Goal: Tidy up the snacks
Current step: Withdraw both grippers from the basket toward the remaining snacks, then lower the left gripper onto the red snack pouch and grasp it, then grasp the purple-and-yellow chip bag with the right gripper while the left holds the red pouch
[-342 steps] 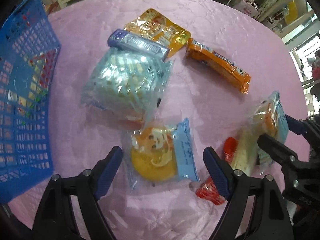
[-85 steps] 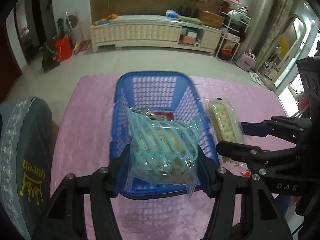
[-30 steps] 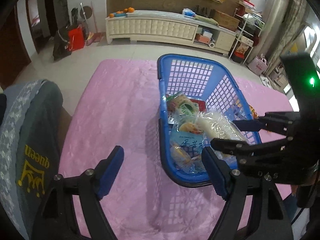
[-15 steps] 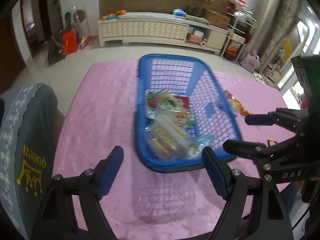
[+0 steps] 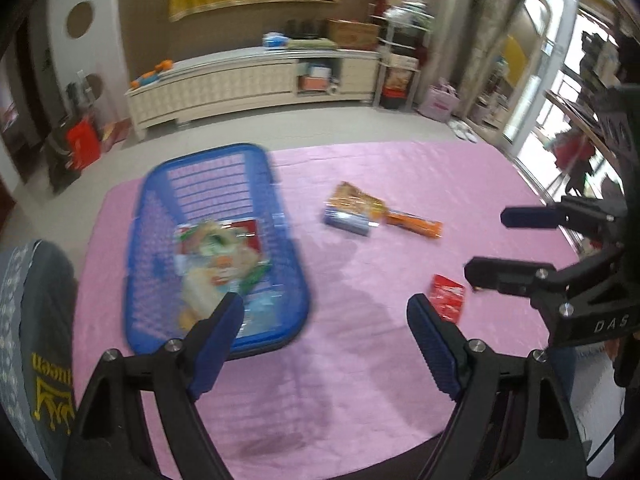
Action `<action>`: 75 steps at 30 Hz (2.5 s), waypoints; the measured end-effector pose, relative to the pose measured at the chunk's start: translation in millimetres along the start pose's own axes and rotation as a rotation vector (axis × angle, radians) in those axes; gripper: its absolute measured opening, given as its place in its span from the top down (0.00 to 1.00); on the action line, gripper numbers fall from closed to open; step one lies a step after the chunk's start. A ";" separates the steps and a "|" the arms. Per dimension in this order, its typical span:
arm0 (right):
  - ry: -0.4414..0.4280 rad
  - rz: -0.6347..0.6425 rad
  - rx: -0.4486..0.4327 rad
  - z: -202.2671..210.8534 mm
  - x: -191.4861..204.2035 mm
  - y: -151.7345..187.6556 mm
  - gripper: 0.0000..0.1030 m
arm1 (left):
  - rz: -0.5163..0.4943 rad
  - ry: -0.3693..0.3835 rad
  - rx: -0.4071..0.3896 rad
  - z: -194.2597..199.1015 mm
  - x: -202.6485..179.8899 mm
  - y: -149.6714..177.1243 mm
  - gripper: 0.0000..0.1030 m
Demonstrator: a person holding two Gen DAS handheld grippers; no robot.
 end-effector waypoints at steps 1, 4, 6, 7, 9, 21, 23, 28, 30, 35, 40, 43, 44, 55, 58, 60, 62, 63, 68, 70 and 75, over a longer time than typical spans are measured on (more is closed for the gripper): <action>0.011 -0.010 -0.004 2.9 -7.9 6.4 0.15 | -0.018 0.008 0.007 -3.8 -8.4 -0.2 0.20; 0.046 -0.040 -0.002 8.1 -27.2 23.5 0.15 | -0.062 0.030 0.018 -15.1 -32.1 0.9 0.20; 0.071 -0.049 -0.009 11.2 -38.1 35.7 0.14 | -0.085 0.059 0.028 -23.7 -47.8 2.7 0.20; 0.083 -0.056 -0.011 11.7 -43.8 41.3 0.14 | -0.092 0.072 0.034 -27.9 -53.2 3.3 0.20; 0.095 -0.080 -0.010 11.9 -58.8 54.7 0.14 | -0.111 0.100 0.053 -39.6 -67.0 6.2 0.20; 0.194 -0.252 -0.073 -2.1 -117.5 125.7 0.13 | -0.295 0.157 0.139 -107.2 -134.3 44.0 0.20; 0.201 -0.275 -0.074 -6.4 -124.5 134.3 0.12 | -0.329 0.155 0.171 -124.3 -141.9 49.0 0.20; 0.216 -0.313 -0.067 -22.0 -137.1 155.2 0.12 | -0.375 0.166 0.284 -169.8 -152.7 56.5 0.20; 0.221 -0.338 -0.055 -31.8 -145.2 164.6 0.12 | -0.376 0.167 0.326 -185.8 -154.5 55.9 0.20; 0.230 -0.458 -0.054 -44.8 -167.5 190.7 0.12 | -0.434 0.149 0.414 -224.7 -166.0 57.4 0.20; 0.228 -0.496 -0.057 -41.9 -174.8 202.3 0.12 | -0.428 0.107 0.412 -243.5 -168.0 50.8 0.21; 0.231 -0.519 -0.065 -37.5 -175.9 208.0 0.12 | -0.413 0.087 0.398 -244.8 -168.2 45.7 0.33; 0.232 -0.526 -0.065 -36.8 -176.0 210.6 0.12 | -0.410 0.087 0.392 -242.9 -167.9 45.1 0.38; 0.272 -0.560 -0.042 -35.8 -176.1 221.9 0.12 | -0.306 0.121 0.350 -218.2 -147.3 60.4 0.76; 0.258 -0.535 -0.029 -37.4 -173.8 214.9 0.12 | -0.278 0.128 0.334 -210.0 -142.8 67.0 0.76; 0.249 -0.518 -0.023 -39.3 -171.8 206.9 0.12 | -0.257 0.135 0.303 -199.0 -134.5 71.0 0.77; 0.248 -0.490 -0.015 -42.7 -168.8 196.9 0.12 | -0.243 0.145 0.287 -193.0 -132.1 69.0 0.77; 0.244 -0.475 -0.010 -45.3 -167.5 191.2 0.12 | -0.238 0.150 0.273 -188.0 -128.8 67.6 0.77; 0.216 -0.431 0.014 -63.4 -166.1 167.5 0.12 | -0.221 0.140 0.238 -182.0 -119.9 62.1 0.77; 0.196 -0.435 0.029 -73.1 -168.6 160.8 0.12 | -0.213 0.137 0.233 -180.8 -122.9 61.8 0.77; 0.200 -0.424 0.072 -93.9 -171.6 148.3 0.12 | -0.171 0.130 0.233 -188.4 -119.0 49.3 0.77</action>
Point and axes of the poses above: each gripper's, at about its wrist camera, not at the fingertips, and z roughly against the way its jaws point, x to its left, y to its underside, the point moved 2 cm from there along -z, roughly the way its jaws point, and after that the axes turned 7 degrees about z, right-handed, at the moved point
